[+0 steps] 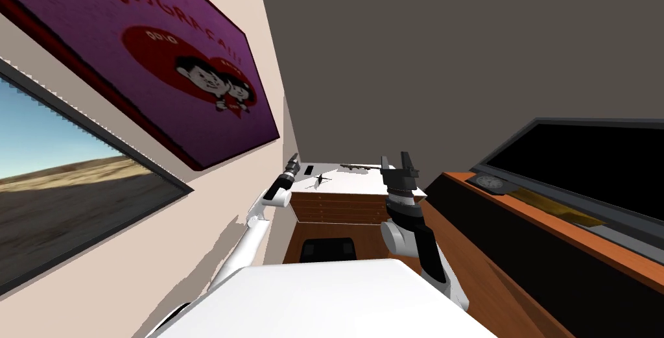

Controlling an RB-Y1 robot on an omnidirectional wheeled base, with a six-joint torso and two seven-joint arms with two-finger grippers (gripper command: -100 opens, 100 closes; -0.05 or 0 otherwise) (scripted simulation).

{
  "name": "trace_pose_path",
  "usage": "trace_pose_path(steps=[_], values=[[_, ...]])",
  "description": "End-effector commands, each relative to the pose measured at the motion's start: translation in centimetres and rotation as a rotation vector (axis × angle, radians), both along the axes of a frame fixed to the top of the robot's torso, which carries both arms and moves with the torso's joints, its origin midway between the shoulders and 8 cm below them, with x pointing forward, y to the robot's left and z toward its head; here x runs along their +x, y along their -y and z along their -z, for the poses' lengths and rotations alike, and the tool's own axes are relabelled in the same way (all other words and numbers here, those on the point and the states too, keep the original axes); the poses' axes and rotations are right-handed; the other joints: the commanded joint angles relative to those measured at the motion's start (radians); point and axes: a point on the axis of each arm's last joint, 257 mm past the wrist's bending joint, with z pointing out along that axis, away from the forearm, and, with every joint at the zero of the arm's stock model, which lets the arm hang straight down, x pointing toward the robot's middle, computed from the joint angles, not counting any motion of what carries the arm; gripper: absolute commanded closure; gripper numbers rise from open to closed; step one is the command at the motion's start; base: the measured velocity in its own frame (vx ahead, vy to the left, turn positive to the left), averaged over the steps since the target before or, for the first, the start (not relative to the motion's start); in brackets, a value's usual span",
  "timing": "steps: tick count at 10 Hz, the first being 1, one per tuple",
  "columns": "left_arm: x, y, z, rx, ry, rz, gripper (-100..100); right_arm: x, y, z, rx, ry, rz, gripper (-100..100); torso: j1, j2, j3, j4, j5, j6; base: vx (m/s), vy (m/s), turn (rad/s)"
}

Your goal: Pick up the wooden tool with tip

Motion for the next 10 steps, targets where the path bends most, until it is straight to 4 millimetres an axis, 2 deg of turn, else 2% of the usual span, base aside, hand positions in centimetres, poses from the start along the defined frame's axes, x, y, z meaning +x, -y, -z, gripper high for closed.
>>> trace_pose_path(steps=[1,2,3,4,5,6,7,10], values=[[1.6,-0.4,1.0,0.013,-0.05,-0.008,-100,0.0,0.0,0.0,0.0,0.0,0.0,0,0.0,0.0,0.0,0.0,0.0,0.0,-0.028,-0.058,0.088],[1.8,-0.6,1.9,0.014,-0.071,-0.012,-100,0.0,0.0,0.0,0.0,0.0,0.0,0,-0.001,0.0,0.0,0.0,0.0,0.0,-0.027,-0.054,0.055],[3.0,-0.8,2.8,0.023,-0.114,-0.02,-100,0.0,0.0,0.0,0.0,0.0,0.0,0,0.0,0.0,0.0,0.0,0.0,0.0,-0.026,-0.06,0.116],[3.1,-0.9,3.4,0.023,-0.126,-0.023,-100,0.0,0.0,0.0,0.0,0.0,0.0,0,-0.001,0.0,0.0,0.0,0.0,0.0,-0.016,-0.059,0.041],[4.2,-1.1,4.0,0.031,-0.165,-0.03,-100,0.0,0.0,0.0,0.0,0.0,0.0,0,-0.001,-0.001,0.0,0.0,0.0,0.0,-0.025,-0.06,0.081],[4.3,-1.3,4.8,0.032,-0.182,-0.034,-100,0.0,0.0,0.0,0.0,0.0,0.0,0,-0.001,0.0,0.0,0.0,0.0,0.0,-0.013,-0.051,0.042],[4.3,-1.3,4.8,0.032,-0.182,-0.034,-100,0.0,0.0,0.0,0.0,0.0,0.0,0,0.0,-0.001,0.0,0.0,0.0,0.0,0.002,-0.025,-0.005],[6.4,-1.6,6.8,0.044,-0.276,-0.051,-100,0.0,0.0,0.0,0.0,0.0,0.0,0,0.0,-0.002,-0.001,-0.001,0.0,0.0,0.001,-0.051,0.066]])
